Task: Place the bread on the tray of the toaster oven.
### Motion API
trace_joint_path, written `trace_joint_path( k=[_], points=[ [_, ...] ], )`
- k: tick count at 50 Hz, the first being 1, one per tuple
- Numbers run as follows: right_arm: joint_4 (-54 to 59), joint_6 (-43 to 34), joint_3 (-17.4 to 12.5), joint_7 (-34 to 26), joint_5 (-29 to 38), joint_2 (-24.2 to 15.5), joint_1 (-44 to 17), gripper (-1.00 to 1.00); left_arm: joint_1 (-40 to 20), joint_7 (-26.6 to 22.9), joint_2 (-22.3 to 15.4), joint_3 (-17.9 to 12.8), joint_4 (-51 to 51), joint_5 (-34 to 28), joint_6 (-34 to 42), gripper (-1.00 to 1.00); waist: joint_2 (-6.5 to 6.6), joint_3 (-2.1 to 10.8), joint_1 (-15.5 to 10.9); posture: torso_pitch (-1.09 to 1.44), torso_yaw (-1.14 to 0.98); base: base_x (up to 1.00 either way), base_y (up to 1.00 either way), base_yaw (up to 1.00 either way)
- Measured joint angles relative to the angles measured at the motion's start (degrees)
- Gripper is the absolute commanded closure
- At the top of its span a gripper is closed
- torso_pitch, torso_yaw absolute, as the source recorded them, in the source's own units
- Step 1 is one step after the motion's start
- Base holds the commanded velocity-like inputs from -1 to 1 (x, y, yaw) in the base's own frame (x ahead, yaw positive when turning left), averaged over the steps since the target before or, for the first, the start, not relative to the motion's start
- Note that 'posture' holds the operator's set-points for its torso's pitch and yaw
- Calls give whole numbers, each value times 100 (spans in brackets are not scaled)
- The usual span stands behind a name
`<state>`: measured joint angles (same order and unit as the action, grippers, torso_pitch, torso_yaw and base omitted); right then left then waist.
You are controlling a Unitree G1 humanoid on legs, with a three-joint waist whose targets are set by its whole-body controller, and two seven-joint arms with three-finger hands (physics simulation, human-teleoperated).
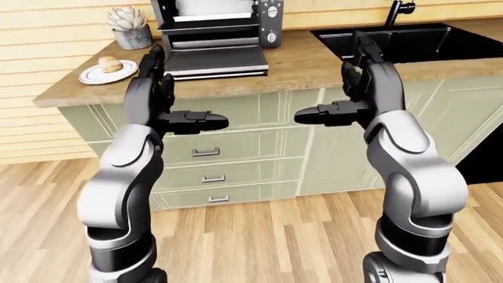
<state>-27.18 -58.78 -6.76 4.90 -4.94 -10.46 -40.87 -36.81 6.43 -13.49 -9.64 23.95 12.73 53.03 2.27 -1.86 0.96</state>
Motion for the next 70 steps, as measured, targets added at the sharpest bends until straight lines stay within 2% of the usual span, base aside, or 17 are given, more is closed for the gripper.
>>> trace_joint_path(
  k=[2, 6, 15, 17, 20, 24, 28, 32, 42, 44, 48, 52, 54, 55, 59, 68, 70],
  points=[
    [40, 34, 21, -7, 3, 39, -21, -100, -16, -1, -36, -35, 4, 5, -13, -100, 197, 50, -35, 0, 0, 2, 32, 0],
    [91, -58, 160, -68, -80, 95, 49, -100, 99, 62, -50, -155, -91, -49, 50, -100, 62, -13, -115, 0, 0, 2, 32, 0],
    [-46, -3, 56, -41, -54, 53, -49, -100, 16, 32, -48, -76, -22, -15, -6, -100, -526, 13, -69, 0, 0, 3, 30, 0],
    [-40, 4, 18, -41, -53, 20, 4, -100, 44, 28, 3, -36, -3, -3, -2, -100, -437, -12, 8, 0, 0, 3, 30, 0],
    [62, -85, -38, -13, -20, 13, 66, -100, 79, -4, 18, 44, -87, 42, 67, -100, -487, 40, -7, 0, 0, 3, 30, 0],
    [-3, -79, -34, -11, -26, -10, -21, -100, 32, -7, -1, -3, -47, 35, 29, -100, -234, 3, -31, 0, 0, 3, 30, 0],
    [-37, -52, -13, -7, -33, 1, -80, -100, -2, -3, -27, -24, -14, 20, -23, -100, 226, 34, -11, 0, 0, 3, 30, 0],
    [34, -63, 137, -72, -117, 66, 46, -100, 116, 44, -53, -138, -97, -39, 26, -100, 107, -17, -79, 0, 0, 2, 30, 0],
    [-59, -10, 37, -55, -102, 20, -51, -100, 50, 3, -39, -51, -36, -60, -21, -100, -545, 15, -60, 0, 0, 2, 30, 0],
    [-43, -21, -11, -41, -89, 3, 17, -100, 101, -16, 20, 11, -54, -53, -40, -100, -437, -28, 2, 0, 0, 2, 30, 0],
    [63, -108, -30, -5, -50, 1, 17, -100, 90, -61, 21, 50, -163, -19, 21, -100, -455, 64, -35, 0, 0, 2, 29, 0],
    [-61, -65, -22, -19, -70, -13, -29, -100, 38, -47, 13, 14, -49, -46, -39, -100, -108, -9, -21, 0, 0, 2, 30, 0],
    [-57, -51, -17, -19, -66, -16, -42, -100, 38, -50, 9, 18, -27, -52, -71, -100, 150, 16, -3, 0, 0, 3, 30, 0],
    [-48, -31, 8, -20, -62, 18, -42, -100, 40, -51, -19, -1, -30, -56, -75, -100, 188, 43, -36, 0, 0, 2, 29, 0],
    [50, -58, 159, -93, -131, 68, 64, -100, 150, -11, -23, -102, -169, -128, -32, -100, 72, -23, -104, 0, 0, 2, 29, 0],
    [-89, 20, 72, -75, -78, 36, -25, -100, 85, -57, -14, -37, -61, -120, -89, -100, -527, 19, -69, 0, 0, 2, 29, 0],
    [-98, -26, 27, -69, -73, 13, 9, -100, 115, -61, 45, 11, -33, -115, -80, -100, -426, -15, 7, 0, 0, 3, 28, 0]
  ],
)
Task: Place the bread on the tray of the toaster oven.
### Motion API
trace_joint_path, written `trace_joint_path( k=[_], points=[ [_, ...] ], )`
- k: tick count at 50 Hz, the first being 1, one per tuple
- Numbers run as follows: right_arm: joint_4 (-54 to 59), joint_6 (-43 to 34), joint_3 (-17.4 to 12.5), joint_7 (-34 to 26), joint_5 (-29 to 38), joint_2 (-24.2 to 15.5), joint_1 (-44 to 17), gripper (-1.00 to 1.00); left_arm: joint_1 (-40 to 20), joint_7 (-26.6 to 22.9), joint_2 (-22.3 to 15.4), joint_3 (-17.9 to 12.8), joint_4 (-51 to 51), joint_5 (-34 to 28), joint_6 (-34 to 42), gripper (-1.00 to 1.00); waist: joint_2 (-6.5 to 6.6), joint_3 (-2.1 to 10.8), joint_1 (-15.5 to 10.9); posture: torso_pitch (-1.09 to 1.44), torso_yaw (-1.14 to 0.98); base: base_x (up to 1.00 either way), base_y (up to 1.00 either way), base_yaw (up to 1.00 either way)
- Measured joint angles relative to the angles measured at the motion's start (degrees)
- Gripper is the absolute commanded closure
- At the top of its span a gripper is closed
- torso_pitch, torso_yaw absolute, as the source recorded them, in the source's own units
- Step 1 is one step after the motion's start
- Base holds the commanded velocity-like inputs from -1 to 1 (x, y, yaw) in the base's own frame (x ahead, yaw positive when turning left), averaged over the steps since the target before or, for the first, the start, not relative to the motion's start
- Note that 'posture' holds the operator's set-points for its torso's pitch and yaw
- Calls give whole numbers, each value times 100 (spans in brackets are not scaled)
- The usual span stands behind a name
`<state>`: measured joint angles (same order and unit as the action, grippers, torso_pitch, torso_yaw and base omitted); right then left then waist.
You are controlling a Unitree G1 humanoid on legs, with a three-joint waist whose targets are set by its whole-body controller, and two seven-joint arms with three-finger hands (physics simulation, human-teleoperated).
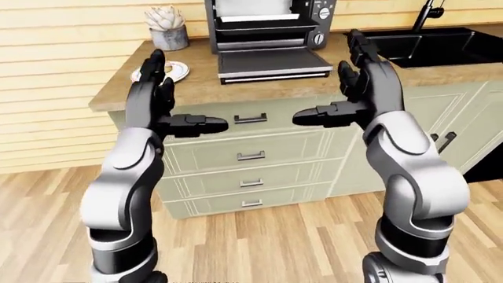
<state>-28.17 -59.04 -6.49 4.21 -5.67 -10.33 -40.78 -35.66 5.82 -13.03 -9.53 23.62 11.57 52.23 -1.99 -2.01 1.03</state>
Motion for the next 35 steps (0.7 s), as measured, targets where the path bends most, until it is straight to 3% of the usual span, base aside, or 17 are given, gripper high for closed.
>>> trace_joint_path(
  k=[3, 5, 9, 11, 14, 16, 21, 27, 31, 35],
  points=[
    [82, -99, -66, 32, 34, -5, 61, -100, 43, -44, 29, 97, -100, 38, 58, -100, -51, 53, -16, 0, 0, 3, 29, 0],
    [104, -108, -52, 46, 48, -3, 15, -100, 18, -48, 32, 83, -111, 31, 84, -100, 29, 63, -39, 0, 0, 2, 29, 0],
    [21, -52, -8, 40, 45, 8, -14, -100, -26, -64, 22, 46, -3, 19, 21, -100, 388, -6, -14, 0, 0, 2, 29, 0],
    [28, -31, 14, 36, 47, 27, -40, -100, -39, -71, -9, 9, -5, 21, -5, -100, 647, 52, -21, 0, 0, 2, 29, 0],
    [67, -60, 139, -8, 10, 84, 77, -100, 60, -35, -26, -95, -86, -19, 23, -100, 597, -1, -90, 0, 0, 2, 10, 19],
    [89, -120, 115, -27, 8, 66, 75, -100, 66, -22, -23, -70, -122, -30, 50, -100, 576, 37, -127, 0, 0, 2, 0, 28],
    [-15, -72, 61, -39, 42, 35, -40, -100, 12, -18, -32, -56, -30, -20, 35, -100, 308, 45, -170, 0, 0, 2, 0, 30],
    [19, -52, 108, -82, 18, 51, -30, -100, 22, -2, -37, -77, -73, -42, 46, -100, 82, 16, -172, 0, 0, 2, 0, 31],
    [72, -74, 97, -76, 52, 38, -19, -100, -15, -1, -28, -61, -13, -37, 65, -100, -194, 52, -134, 0, 0, 1, 0, 18],
    [48, -80, 5, -41, 128, 5, 0, -100, 26, -34, 26, 47, 0, -7, 50, -100, 60, -52, -133, 0, 0, 0, 0, 0]
  ],
)
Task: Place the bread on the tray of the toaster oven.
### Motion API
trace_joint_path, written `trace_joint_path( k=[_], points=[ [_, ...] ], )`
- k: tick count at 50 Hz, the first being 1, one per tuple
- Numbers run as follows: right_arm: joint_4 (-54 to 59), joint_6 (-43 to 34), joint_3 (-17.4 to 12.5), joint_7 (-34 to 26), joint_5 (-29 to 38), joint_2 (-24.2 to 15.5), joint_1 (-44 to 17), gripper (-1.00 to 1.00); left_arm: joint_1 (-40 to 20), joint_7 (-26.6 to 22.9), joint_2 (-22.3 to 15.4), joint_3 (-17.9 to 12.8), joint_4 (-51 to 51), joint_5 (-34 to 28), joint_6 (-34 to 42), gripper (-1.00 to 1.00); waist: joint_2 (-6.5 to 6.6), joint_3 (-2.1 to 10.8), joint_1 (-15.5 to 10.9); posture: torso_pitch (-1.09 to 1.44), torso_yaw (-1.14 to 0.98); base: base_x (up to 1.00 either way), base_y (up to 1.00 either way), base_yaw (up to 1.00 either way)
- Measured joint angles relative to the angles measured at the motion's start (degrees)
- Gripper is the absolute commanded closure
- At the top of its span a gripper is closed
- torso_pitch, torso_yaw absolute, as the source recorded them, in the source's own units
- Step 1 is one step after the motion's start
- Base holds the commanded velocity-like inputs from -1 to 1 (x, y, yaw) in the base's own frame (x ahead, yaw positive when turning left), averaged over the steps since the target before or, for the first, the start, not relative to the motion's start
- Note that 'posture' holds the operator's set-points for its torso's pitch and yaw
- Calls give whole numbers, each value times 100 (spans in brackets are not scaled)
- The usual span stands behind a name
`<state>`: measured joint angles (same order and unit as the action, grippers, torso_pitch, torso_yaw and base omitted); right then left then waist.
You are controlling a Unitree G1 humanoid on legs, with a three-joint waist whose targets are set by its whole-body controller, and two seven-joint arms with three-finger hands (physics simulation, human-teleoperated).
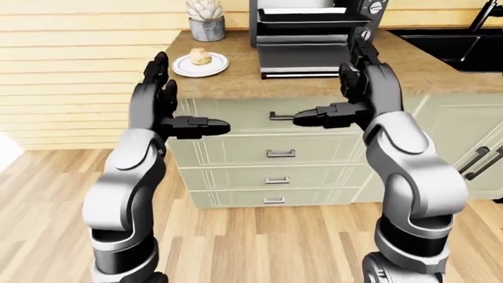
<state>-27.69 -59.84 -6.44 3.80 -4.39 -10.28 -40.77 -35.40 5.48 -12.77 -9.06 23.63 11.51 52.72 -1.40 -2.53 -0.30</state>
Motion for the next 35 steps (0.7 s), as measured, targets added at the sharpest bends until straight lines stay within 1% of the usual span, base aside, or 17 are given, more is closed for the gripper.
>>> trace_joint_path(
  k=[3, 5, 13, 18, 35],
  points=[
    [35, -38, -9, 16, 28, 11, -1, -100, -18, -21, 0, 11, -57, 19, 42, -100, 167, 9, 30, 0, 0, 0, 0, 0],
    [46, -48, 7, 4, 21, 25, 25, -100, -21, -18, -4, -7, -49, 16, 61, -100, 189, -6, 34, 0, 0, 0, 0, 0],
    [-16, -18, 21, -31, -54, 42, -57, -100, -15, -7, -7, -34, -65, -34, -4, -100, 125, 50, 25, 0, 0, 0, 0, 0],
    [-44, -46, 12, -13, -82, 28, -74, -100, -17, -1, -7, -48, -46, -42, -2, -100, 103, 58, 17, 0, 0, 0, 0, 0],
    [23, 29, 23, -12, -90, 21, 15, -100, -7, -3, -11, -54, -3, -33, 27, -100, 129, 41, 15, 0, 0, 0, 0, 0]
  ],
)
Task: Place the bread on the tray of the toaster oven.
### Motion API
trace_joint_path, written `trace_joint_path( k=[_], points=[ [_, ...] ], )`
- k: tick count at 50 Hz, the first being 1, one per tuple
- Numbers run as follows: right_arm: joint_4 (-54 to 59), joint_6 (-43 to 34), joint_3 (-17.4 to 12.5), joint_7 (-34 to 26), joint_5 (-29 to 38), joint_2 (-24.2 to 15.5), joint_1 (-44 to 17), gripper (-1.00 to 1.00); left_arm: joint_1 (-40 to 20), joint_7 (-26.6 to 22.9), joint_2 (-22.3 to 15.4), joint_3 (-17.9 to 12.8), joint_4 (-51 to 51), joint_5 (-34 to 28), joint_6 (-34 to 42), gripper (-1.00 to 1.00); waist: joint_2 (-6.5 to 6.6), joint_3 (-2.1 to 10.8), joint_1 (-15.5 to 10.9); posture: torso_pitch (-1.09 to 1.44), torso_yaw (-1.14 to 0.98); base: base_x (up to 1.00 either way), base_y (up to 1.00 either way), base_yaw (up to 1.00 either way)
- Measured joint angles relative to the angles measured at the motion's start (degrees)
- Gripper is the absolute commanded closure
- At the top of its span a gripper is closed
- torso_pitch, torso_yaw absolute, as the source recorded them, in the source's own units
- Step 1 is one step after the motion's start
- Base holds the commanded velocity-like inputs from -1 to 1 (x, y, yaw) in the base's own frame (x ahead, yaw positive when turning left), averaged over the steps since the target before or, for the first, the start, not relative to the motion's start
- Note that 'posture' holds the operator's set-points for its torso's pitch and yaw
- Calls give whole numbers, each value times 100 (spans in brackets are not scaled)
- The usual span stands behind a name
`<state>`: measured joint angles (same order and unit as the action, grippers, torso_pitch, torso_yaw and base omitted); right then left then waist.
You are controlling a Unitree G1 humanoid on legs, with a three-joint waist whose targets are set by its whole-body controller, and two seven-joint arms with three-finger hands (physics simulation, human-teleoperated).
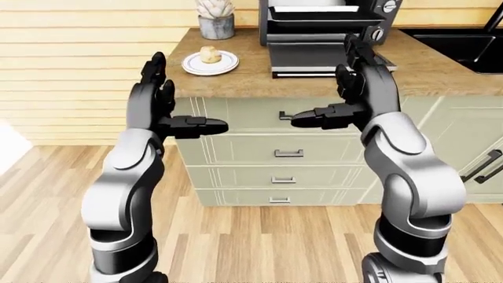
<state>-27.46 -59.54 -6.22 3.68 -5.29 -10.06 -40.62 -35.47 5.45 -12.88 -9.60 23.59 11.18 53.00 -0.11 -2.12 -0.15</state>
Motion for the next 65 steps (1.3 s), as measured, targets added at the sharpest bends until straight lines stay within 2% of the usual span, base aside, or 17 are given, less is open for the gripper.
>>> trace_joint_path(
  k=[4, 11, 13, 17, 25, 28, 30, 33, 39, 43, 45, 49, 54, 56, 58, 61, 65],
  points=[
    [36, 48, 13, 1, 9, 7, 19, -100, 11, -2, -6, -20, -18, 17, 22, -100, 24, 13, 5, 0, 0, 0, 6, 0],
    [-1, 69, -73, 40, 56, -16, 27, -100, -12, -32, 9, 48, -18, 57, -61, -100, 305, 50, 74, 0, 0, 0, 10, 0],
    [-1, 55, -32, 39, 44, 16, 2, -100, -3, -28, -20, 8, -19, 56, -61, -100, 249, 16, 40, 0, 0, 0, 10, 0],
    [57, 81, 76, -20, -32, 36, 15, -100, 20, 22, -45, -83, -112, 1, -25, -100, 308, 38, 22, 0, 0, 0, 9, 0],
    [-40, 80, 44, -3, -12, 25, -11, -100, -9, 21, -52, -68, -20, 37, -42, -100, -29, 45, 34, 0, 0, 0, 10, 0],
    [-22, 60, 42, -17, -22, 21, -4, -100, -16, 35, -57, -69, -16, 35, -19, -100, -266, 61, 18, 0, 0, 0, 9, 0],
    [-5, 82, -10, -17, -13, -16, 24, -100, 1, 33, -1, -15, -7, 37, -40, -100, -201, 35, 78, 0, 0, 0, 9, 0],
    [65, 25, -60, 26, 45, -8, 95, -100, 29, -9, 18, 87, -51, 98, 50, -100, -232, 46, 71, 0, 0, 0, 9, 0],
    [-13, 75, -42, 9, 34, -22, -4, -100, -42, -6, -4, 35, -13, 74, -47, -100, 76, 31, 27, 0, 0, 0, 9, 0],
    [-22, 72, -50, 10, 31, -18, -26, -100, -51, -3, -24, 16, 30, 72, -40, -100, 447, 59, 64, 0, 0, 0, 9, 0],
    [15, 66, 33, -7, 2, 35, 16, -100, 8, 17, -41, -48, -31, 40, -47, -100, 335, 16, 14, 0, 0, 0, 10, 0],
    [13, -18, 76, -40, -55, 33, 14, -100, 48, 43, -41, -76, -109, -2, 25, -100, 223, 16, 11, 0, 0, 0, 9, 0],
    [-118, -28, 26, -3, -30, 14, -79, -100, -17, 29, -47, -49, 11, 24, -15, -100, -85, 21, 11, 0, 0, 2, 9, 0],
    [-125, 8, 24, -1, -29, 8, -82, -100, -33, 25, -50, -46, 19, 23, -48, -100, -289, 62, 3, 0, 0, 3, 9, 0],
    [-89, 55, -17, 0, -18, -22, -19, -100, 2, 16, 6, 6, 26, 30, -72, -100, -218, 33, 76, 0, 0, 3, 9, 0],
    [-5, -18, -77, 33, 28, -25, 52, -100, 44, -24, 29, 97, -55, 75, -7, -100, -221, 34, 63, 0, 0, 2, 9, 0],
    [-68, -39, -52, 36, 25, -24, -2, -100, 9, -18, 15, 49, -26, 66, 5, -100, 21, -13, 32, 0, 0, 4, 9, 0]
  ],
)
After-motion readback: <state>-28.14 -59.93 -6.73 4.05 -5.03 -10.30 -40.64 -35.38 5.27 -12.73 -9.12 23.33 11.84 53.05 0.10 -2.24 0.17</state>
